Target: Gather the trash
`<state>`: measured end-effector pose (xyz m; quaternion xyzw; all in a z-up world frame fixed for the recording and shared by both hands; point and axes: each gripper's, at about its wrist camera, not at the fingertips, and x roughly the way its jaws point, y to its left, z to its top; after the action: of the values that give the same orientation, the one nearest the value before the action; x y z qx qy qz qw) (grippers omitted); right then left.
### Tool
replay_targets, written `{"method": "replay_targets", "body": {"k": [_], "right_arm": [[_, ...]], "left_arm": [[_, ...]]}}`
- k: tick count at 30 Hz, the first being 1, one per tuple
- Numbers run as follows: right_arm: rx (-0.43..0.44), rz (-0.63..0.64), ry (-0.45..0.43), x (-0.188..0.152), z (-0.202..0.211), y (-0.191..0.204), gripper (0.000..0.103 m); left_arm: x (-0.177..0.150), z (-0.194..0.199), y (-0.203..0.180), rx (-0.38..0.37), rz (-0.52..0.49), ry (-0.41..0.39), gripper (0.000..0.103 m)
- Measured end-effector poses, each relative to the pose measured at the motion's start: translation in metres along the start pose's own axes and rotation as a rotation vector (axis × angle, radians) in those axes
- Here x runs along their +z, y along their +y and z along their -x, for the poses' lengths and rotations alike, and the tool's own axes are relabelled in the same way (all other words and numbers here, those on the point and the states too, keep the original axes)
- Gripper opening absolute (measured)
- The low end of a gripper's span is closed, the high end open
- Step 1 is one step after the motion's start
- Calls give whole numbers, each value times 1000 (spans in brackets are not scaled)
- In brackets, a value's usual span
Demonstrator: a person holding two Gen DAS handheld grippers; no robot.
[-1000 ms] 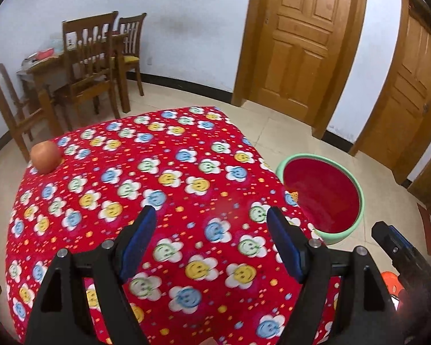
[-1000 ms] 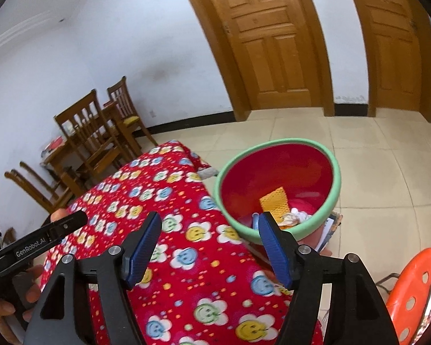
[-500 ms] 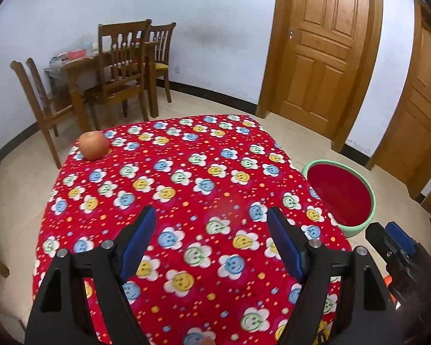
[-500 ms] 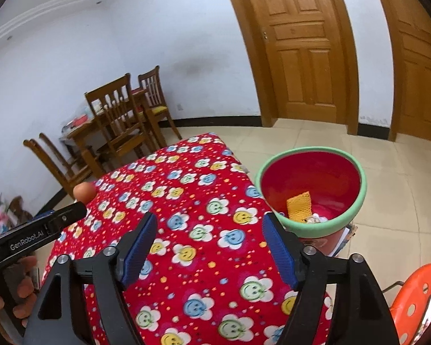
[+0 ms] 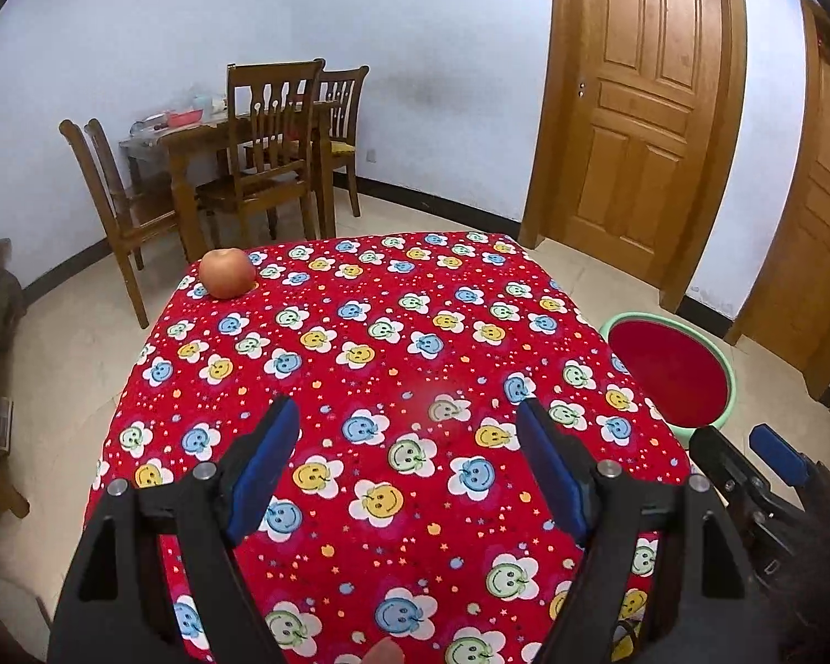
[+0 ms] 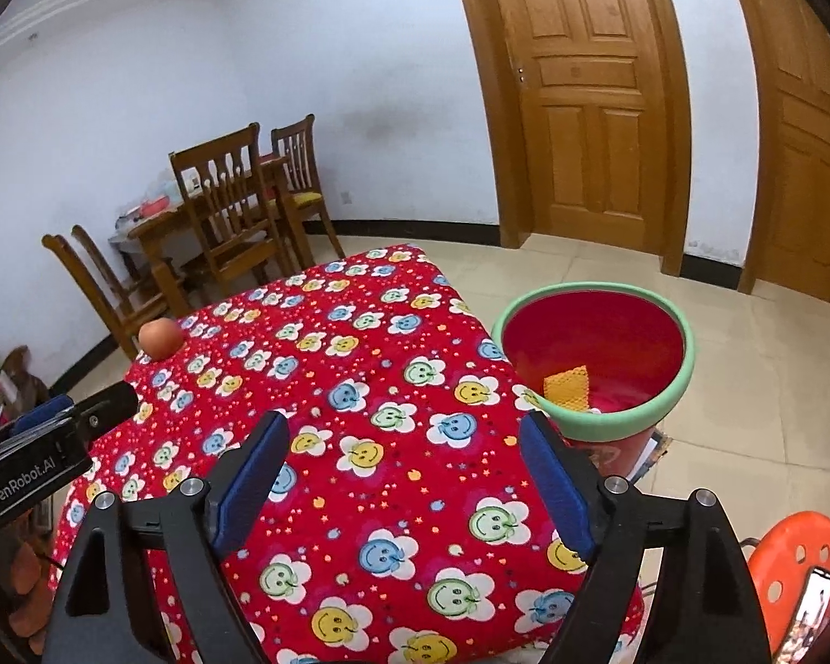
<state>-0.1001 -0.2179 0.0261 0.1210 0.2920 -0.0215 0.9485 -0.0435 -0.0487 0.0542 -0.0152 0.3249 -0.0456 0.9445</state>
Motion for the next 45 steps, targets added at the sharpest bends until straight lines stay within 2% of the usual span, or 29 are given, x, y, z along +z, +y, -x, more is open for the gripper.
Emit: {"method": "replay_targets", "body": {"k": [45], "right_arm": [[-2, 10, 8, -3, 4, 0, 86]], "left_arm": [[-8, -3, -2, 15, 21, 6, 83]]}}
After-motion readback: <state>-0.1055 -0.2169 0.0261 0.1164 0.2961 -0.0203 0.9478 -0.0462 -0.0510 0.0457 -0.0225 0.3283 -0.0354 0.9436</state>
